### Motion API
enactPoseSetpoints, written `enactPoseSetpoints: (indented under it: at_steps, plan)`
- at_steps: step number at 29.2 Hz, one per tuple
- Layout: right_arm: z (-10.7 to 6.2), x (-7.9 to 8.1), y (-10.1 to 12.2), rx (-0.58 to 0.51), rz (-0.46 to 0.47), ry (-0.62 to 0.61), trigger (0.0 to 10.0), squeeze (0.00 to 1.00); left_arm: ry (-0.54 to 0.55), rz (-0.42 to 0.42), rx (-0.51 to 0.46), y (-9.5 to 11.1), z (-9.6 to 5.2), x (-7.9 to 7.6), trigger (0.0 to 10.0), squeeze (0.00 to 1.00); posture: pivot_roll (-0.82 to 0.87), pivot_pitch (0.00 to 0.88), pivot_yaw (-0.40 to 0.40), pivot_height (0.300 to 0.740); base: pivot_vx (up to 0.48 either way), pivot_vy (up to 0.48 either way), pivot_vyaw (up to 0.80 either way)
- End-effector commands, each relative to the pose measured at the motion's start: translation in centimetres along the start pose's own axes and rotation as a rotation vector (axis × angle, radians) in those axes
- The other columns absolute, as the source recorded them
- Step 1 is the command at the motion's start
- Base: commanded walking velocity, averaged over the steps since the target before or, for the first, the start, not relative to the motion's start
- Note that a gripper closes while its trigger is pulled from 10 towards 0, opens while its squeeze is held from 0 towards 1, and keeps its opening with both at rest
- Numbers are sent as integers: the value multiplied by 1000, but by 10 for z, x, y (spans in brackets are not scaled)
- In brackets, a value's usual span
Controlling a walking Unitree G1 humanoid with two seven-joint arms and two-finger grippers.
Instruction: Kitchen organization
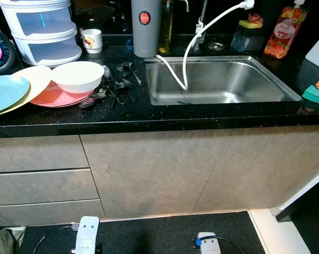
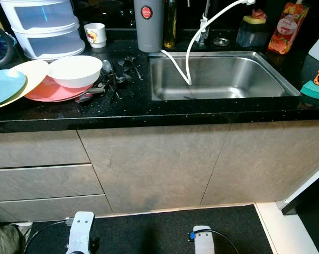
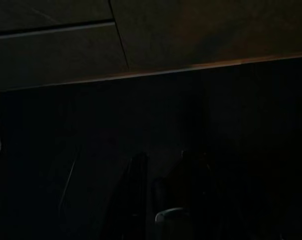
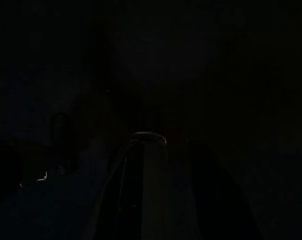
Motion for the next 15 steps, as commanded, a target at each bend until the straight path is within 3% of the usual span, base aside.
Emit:
enactPoseSetpoints:
  at_steps: [1, 15]
  plan:
    - [-1, -3, -5, 13, 5, -9, 10000, 0, -4, 6, 27, -7, -2, 0, 10000, 0, 17, 160, 19, 740, 0, 0, 0]
    - [1, -10, 1, 9, 8, -20, 10000, 0, -12, 9, 20, -4, 0, -3, 10000, 0, 16, 193, 9, 740, 0, 0, 0]
Point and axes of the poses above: a point about 5 cm out from each wrist's last joint towards the gripper, its own z axis pointing out of the wrist towards the gripper, its own y axis along the axis of the wrist's last joint, x = y × z, the point moved 3 cm from there along z, pointing out of the wrist towards the gripper, and after that the axes turned 1 degree about z, right-handed, at the moved point
